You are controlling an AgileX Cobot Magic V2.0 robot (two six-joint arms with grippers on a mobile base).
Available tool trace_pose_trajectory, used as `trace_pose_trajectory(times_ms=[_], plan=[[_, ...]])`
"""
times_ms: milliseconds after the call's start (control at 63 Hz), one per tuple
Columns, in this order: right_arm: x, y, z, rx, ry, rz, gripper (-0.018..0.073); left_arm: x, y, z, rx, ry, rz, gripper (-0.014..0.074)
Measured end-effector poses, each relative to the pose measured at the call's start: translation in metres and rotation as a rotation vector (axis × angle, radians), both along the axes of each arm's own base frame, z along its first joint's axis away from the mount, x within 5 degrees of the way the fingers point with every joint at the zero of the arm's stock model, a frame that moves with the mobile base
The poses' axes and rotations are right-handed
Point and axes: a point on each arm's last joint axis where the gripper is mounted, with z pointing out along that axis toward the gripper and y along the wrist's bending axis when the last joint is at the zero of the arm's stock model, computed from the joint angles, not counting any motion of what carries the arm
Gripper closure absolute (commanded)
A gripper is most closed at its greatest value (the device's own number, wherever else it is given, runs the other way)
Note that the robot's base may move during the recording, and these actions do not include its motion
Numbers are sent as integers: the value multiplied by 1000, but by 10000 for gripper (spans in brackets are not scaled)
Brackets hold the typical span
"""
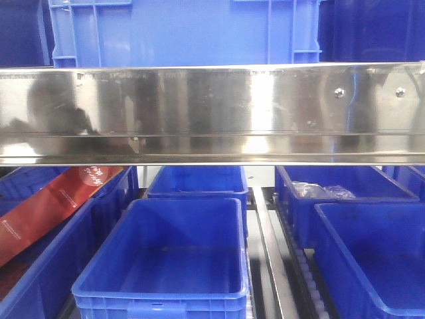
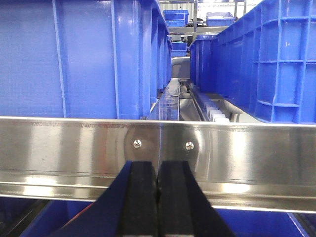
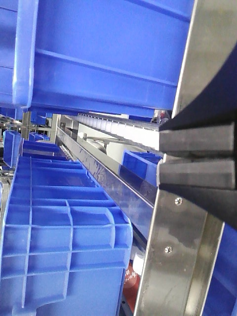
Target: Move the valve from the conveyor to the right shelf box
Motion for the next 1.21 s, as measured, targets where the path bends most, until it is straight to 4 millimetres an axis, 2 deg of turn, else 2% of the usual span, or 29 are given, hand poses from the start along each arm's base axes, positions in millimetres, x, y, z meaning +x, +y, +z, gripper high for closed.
trace_pose_trajectory(times_ms=[238, 444, 587, 761, 857, 1206], plan=[[0, -2, 0, -39, -8, -18, 715, 0, 0, 0, 0, 0, 0, 707], [-10, -15, -5, -63, -35, -160, 715, 0, 0, 0, 0, 0, 0, 707], [-19, -21, -27, -25, -46, -244, 715, 0, 0, 0, 0, 0, 0, 707], [-26, -22, -64, 9, -58, -265, 715, 0, 0, 0, 0, 0, 0, 707], [-27, -22, -78, 11, -57, -266, 715, 0, 0, 0, 0, 0, 0, 707], [-27, -22, -80, 16, -66, -268, 715, 0, 0, 0, 0, 0, 0, 707]])
